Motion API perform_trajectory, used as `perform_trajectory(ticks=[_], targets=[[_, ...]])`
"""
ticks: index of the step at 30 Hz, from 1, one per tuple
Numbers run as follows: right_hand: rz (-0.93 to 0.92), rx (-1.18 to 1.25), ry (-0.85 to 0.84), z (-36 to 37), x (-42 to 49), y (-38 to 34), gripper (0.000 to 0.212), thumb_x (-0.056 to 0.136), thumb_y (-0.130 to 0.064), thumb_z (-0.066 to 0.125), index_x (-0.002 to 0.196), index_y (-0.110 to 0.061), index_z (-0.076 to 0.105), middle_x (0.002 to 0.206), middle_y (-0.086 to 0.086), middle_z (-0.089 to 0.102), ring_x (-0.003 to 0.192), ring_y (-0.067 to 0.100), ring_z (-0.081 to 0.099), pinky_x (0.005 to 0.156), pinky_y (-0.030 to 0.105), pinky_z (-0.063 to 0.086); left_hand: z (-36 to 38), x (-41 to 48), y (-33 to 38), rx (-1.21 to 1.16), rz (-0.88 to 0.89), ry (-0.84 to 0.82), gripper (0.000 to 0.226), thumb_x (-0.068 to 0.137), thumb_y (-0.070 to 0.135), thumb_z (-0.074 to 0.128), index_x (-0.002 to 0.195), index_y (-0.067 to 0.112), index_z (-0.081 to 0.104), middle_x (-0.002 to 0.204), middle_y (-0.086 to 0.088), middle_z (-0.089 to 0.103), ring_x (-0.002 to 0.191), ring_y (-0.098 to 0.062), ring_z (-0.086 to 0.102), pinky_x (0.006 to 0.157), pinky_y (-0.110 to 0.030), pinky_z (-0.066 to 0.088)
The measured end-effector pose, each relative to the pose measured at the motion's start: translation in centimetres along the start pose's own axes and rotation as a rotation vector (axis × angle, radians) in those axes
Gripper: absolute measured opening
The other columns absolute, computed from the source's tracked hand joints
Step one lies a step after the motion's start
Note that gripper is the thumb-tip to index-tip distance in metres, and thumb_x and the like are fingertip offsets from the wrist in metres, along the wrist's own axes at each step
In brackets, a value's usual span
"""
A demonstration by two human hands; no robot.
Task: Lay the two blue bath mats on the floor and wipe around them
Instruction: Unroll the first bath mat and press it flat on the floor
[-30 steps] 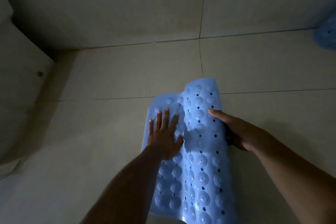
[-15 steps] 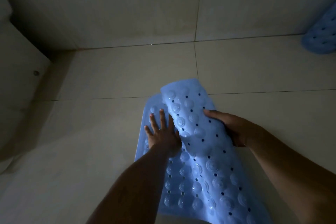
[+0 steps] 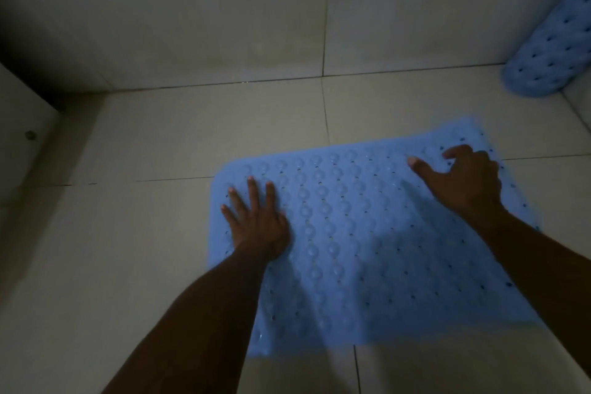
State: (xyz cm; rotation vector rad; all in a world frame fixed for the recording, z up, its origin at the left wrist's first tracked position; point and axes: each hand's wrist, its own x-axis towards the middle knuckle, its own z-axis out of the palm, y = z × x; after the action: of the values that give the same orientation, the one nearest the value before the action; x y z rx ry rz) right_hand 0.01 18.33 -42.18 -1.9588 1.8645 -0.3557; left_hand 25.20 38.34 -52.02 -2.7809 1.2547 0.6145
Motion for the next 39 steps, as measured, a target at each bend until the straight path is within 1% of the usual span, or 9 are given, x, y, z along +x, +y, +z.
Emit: perform_trajectory(ticks=[2, 4, 6, 10, 12, 15, 20, 32, 39], targets=[[0.121, -0.123, 0.017, 1.3, 0.2, 1.9, 0.082, 0.083, -0.071, 0.06, 0.139, -0.011, 0.049, 0.146, 0.026, 0.04, 0.139, 0.045, 0.032, 0.11, 0.061, 0.033, 0.0, -0.4, 2.2, -0.005, 0.123, -0.04, 0.081, 0.094, 0.076, 0.018, 0.159, 0.041, -0.015, 0.164, -0.001, -0.034, 0.148, -0.045, -0.029, 0.113, -0.077, -0.008], [0.337, -0.148, -0.098, 2.5, 0.4, 4.9, 0.094, 0.086, -0.072, 0.054, 0.152, -0.01, 0.03, 0.159, 0.025, 0.024, 0.149, 0.044, 0.017, 0.118, 0.064, 0.02, 0.4, -0.9, 4.2, -0.011, 0.161, -0.173, 0.099, 0.076, 0.096, 0.017, 0.153, 0.048, -0.023, 0.158, 0.003, -0.043, 0.144, -0.044, -0.037, 0.106, -0.082, -0.014], [0.462, -0.124, -0.174, 3.4, 0.4, 7.9, 0.099, 0.087, -0.071, 0.053, 0.153, -0.005, 0.022, 0.159, 0.027, 0.025, 0.147, 0.047, 0.022, 0.118, 0.064, 0.02, 1.1, -1.0, 4.8, 0.023, 0.155, -0.257, 0.117, 0.059, 0.106, 0.025, 0.148, 0.052, -0.029, 0.153, 0.003, -0.05, 0.14, -0.045, -0.044, 0.102, -0.085, -0.016], [0.472, -0.082, -0.215, 2.2, 1.5, 10.1, 0.097, 0.085, -0.055, 0.07, 0.15, -0.001, 0.021, 0.152, 0.03, 0.036, 0.139, 0.049, 0.036, 0.115, 0.061, 0.03, 0.3, 1.4, 3.4, 0.053, 0.193, -0.28, 0.127, 0.052, 0.107, 0.037, 0.148, 0.055, -0.028, 0.154, 0.005, -0.05, 0.139, -0.042, -0.046, 0.103, -0.084, -0.014], [0.429, -0.175, -0.272, 1.6, 1.6, 10.2, 0.107, 0.079, -0.065, 0.072, 0.154, -0.01, 0.019, 0.16, 0.027, 0.021, 0.146, 0.048, 0.023, 0.118, 0.062, 0.025, -1.0, 3.0, 2.9, 0.081, 0.202, -0.293, 0.127, 0.052, 0.106, 0.041, 0.15, 0.056, -0.024, 0.158, 0.006, -0.045, 0.142, -0.042, -0.041, 0.106, -0.083, -0.011], [0.186, -0.292, -0.349, 2.5, 0.2, 10.6, 0.109, 0.07, -0.086, 0.059, 0.156, -0.036, 0.015, 0.168, 0.009, 0.005, 0.153, 0.039, 0.004, 0.119, 0.066, 0.014, -0.8, 2.7, 2.8, 0.083, 0.187, -0.257, 0.123, 0.057, 0.106, 0.034, 0.151, 0.053, -0.023, 0.16, 0.003, -0.042, 0.145, -0.042, -0.037, 0.111, -0.079, -0.009], [0.088, -0.318, -0.364, 5.6, -2.8, 11.5, 0.098, 0.08, -0.087, 0.036, 0.156, -0.043, -0.008, 0.167, 0.0, -0.02, 0.154, 0.031, -0.019, 0.117, 0.07, -0.001, 2.3, -1.8, 2.8, 0.072, 0.128, -0.168, 0.108, 0.068, 0.102, 0.011, 0.149, 0.046, -0.034, 0.153, 0.0, -0.051, 0.141, -0.039, -0.045, 0.111, -0.076, -0.016], [0.047, -0.358, -0.252, 7.0, -2.8, 12.0, 0.098, 0.07, -0.091, 0.014, 0.149, -0.046, -0.023, 0.166, 0.001, -0.02, 0.154, 0.032, -0.018, 0.117, 0.072, 0.0, 1.9, -1.3, 2.8, 0.028, 0.119, -0.159, 0.111, 0.068, 0.103, 0.015, 0.149, 0.046, -0.033, 0.154, 0.001, -0.05, 0.14, -0.035, -0.047, 0.111, -0.073, -0.02], [-0.021, -0.378, -0.099, 7.9, -3.6, 13.1, 0.098, 0.073, -0.089, 0.019, 0.155, -0.043, -0.007, 0.168, 0.006, -0.001, 0.154, 0.034, -0.003, 0.115, 0.075, 0.009, 2.6, -1.7, 2.4, 0.04, 0.134, -0.089, 0.101, 0.074, 0.099, 0.011, 0.148, 0.046, -0.035, 0.155, 0.001, -0.049, 0.141, -0.034, -0.046, 0.113, -0.073, -0.016]])
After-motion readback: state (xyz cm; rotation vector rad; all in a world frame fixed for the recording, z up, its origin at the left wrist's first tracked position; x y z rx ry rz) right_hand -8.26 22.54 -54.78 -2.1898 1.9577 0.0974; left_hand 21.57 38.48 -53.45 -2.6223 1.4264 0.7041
